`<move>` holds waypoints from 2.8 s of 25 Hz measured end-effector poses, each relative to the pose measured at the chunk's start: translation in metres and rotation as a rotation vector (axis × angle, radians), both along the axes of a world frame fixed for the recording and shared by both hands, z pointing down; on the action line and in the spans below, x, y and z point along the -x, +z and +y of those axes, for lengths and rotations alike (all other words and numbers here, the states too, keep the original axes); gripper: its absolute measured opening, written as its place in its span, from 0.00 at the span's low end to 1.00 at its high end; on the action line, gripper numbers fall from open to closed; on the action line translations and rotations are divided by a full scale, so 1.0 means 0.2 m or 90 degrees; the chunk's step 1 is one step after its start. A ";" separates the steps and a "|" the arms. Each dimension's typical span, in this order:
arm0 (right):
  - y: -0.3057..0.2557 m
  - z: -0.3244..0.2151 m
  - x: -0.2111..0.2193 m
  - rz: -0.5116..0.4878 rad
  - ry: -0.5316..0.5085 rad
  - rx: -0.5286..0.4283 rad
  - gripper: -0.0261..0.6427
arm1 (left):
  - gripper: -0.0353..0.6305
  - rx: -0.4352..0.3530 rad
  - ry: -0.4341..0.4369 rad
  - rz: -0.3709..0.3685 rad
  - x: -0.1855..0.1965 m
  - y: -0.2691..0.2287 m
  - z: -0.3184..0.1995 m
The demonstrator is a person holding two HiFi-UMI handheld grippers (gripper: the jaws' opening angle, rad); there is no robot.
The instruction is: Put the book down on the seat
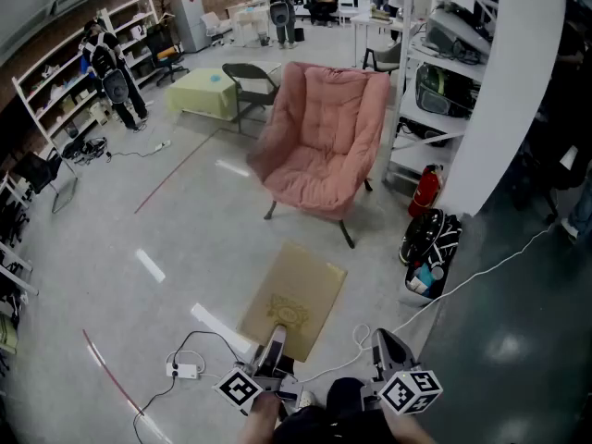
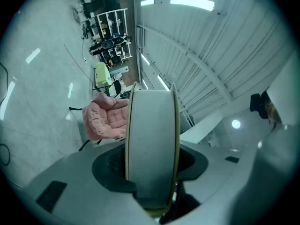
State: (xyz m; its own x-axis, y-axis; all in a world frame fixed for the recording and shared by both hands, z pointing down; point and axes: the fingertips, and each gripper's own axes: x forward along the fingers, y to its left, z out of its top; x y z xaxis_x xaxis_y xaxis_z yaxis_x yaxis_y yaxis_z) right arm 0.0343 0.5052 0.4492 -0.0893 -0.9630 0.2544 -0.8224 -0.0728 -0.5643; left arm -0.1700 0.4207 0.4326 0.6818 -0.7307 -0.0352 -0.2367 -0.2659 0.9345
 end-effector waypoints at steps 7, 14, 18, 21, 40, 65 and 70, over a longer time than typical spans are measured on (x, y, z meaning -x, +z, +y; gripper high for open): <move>-0.04 0.08 0.07 -0.002 0.009 -0.002 0.06 | 0.40 0.007 0.013 0.005 0.01 -0.02 0.21; -0.08 0.10 0.04 0.011 -0.037 -0.018 0.06 | 0.40 0.004 0.003 0.026 -0.09 -0.01 0.24; -0.07 0.09 0.01 0.013 -0.036 -0.032 0.06 | 0.40 0.011 -0.013 0.057 -0.13 0.00 0.24; -0.06 0.09 -0.02 0.013 -0.024 -0.028 0.06 | 0.40 0.009 -0.029 0.072 -0.13 -0.01 0.24; 0.00 -0.29 0.00 0.011 -0.095 -0.006 0.06 | 0.40 0.017 -0.068 0.043 -0.13 0.06 -0.11; -0.03 -1.54 -0.09 -0.002 -0.072 -0.001 0.06 | 0.40 0.028 -0.048 0.050 -0.21 0.02 -1.39; -0.01 -1.69 -0.02 0.001 -0.078 0.003 0.06 | 0.40 0.027 -0.050 0.055 -0.14 0.05 -1.55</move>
State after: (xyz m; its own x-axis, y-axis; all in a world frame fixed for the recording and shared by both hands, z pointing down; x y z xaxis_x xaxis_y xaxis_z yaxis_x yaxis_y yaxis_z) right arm 0.0374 0.1679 0.4481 -0.2059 -0.9435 0.2597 -0.8257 0.0250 -0.5635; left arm -0.1419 0.1114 0.4431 0.6182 -0.7838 -0.0597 -0.1732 -0.2099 0.9623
